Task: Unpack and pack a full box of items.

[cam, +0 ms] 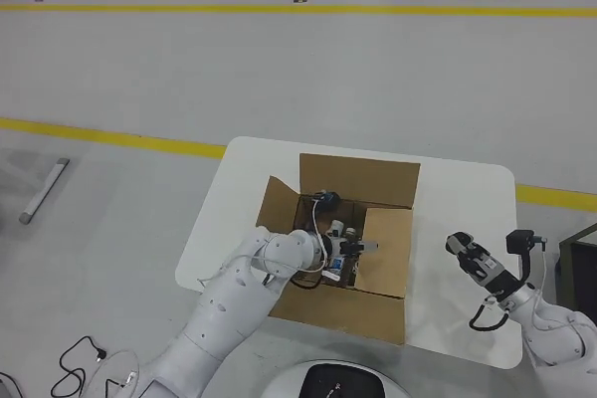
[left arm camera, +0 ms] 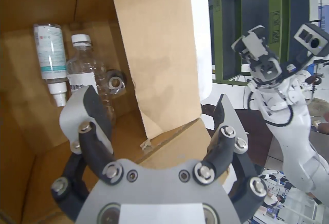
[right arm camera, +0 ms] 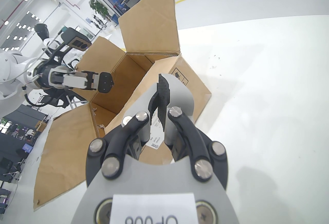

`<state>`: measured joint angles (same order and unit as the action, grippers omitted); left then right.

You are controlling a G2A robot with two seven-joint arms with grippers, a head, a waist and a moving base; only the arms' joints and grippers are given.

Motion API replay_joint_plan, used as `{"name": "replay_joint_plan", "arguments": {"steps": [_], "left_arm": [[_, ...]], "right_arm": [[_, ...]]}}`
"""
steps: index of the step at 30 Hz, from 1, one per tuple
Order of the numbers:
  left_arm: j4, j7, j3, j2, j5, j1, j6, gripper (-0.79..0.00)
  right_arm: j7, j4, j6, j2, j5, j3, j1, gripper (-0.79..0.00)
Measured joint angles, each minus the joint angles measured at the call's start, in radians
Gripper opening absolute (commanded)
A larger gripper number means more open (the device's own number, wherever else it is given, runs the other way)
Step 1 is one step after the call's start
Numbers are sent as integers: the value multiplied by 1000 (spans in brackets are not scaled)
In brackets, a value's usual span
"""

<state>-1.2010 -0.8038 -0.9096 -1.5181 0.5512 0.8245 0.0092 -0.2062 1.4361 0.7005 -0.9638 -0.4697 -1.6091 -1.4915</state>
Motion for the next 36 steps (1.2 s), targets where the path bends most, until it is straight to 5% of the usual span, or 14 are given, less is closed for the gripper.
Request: {"name": "replay_joint_plan", "arguments": {"steps": [16,36], "left_arm": [[308,67,75,-55,-144,-104,-157,0],[507,-7,134,-126,-364,-159,-279,0]], "right_arm": [[-9,-11,-26,-7,-10,11,-23,-785],[-23,-101,-71,-19,-39,59,15,-785]]}}
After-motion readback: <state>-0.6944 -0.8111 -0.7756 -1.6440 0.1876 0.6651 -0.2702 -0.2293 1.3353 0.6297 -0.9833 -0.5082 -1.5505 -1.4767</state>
